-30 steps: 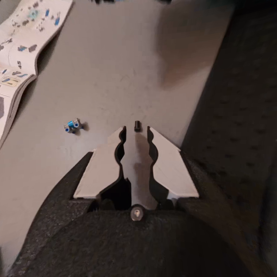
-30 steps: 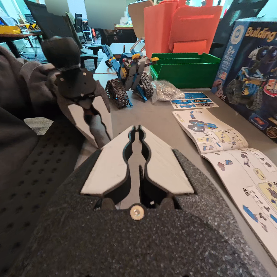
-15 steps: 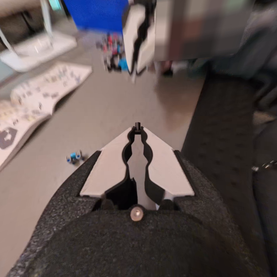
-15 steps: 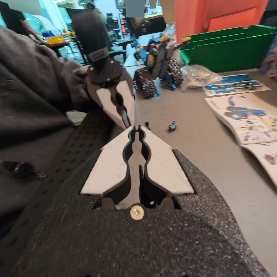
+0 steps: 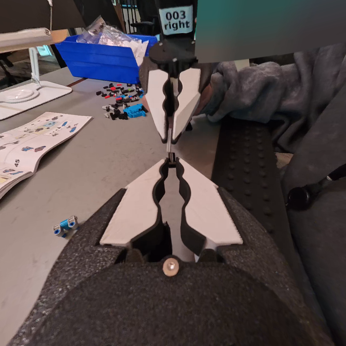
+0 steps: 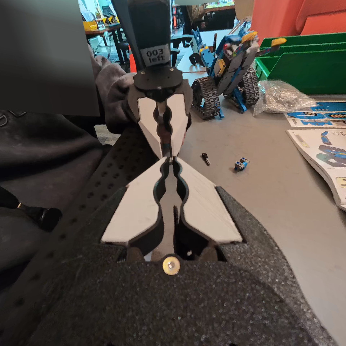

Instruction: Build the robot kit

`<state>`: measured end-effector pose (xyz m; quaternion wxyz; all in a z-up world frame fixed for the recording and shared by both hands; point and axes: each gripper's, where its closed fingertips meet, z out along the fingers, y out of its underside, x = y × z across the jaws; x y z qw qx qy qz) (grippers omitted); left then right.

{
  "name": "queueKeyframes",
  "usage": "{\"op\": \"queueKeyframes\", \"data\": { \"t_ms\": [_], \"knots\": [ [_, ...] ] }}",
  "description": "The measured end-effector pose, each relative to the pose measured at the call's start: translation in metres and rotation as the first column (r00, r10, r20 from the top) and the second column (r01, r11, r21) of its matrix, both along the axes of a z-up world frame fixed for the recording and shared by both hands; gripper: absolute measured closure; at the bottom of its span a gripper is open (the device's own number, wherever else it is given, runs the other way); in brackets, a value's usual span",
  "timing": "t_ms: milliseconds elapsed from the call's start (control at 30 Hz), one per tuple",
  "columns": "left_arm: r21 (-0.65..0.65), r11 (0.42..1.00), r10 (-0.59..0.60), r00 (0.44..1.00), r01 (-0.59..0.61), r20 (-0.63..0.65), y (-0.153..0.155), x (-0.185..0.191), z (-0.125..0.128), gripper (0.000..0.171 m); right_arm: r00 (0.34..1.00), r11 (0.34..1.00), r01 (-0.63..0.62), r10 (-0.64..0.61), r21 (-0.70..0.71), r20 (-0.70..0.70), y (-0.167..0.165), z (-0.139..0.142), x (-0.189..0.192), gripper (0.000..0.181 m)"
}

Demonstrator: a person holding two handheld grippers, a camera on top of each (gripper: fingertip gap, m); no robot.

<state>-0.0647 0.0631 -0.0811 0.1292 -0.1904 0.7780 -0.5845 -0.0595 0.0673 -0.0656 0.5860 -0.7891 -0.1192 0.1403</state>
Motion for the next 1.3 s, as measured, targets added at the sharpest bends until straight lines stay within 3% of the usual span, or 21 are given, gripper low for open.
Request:
{"op": "queueKeyframes", "data": {
  "t_ms": [633, 967, 1300],
  "knots": [
    [-0.065, 0.998, -0.004, 0.999, 0.001, -0.046, 0.003, 0.003, 0.006, 0.166, 0.998, 1.0, -0.014, 0.015, 0.011, -0.061, -0.001, 0.0, 0.001, 0.178],
    [-0.217, 0.969, -0.154, 0.972, 0.114, -0.18, 0.0, -0.004, 0.016, 0.166, 0.999, 0.997, -0.04, 0.038, 0.062, 0.034, -0.003, 0.01, -0.006, 0.178],
    [-0.228, 0.958, -0.223, 0.954, 0.177, -0.198, -0.005, -0.012, 0.015, 0.166, 0.996, 0.996, -0.082, 0.08, 0.039, 0.049, -0.007, 0.009, -0.014, 0.178]
  ]
}}
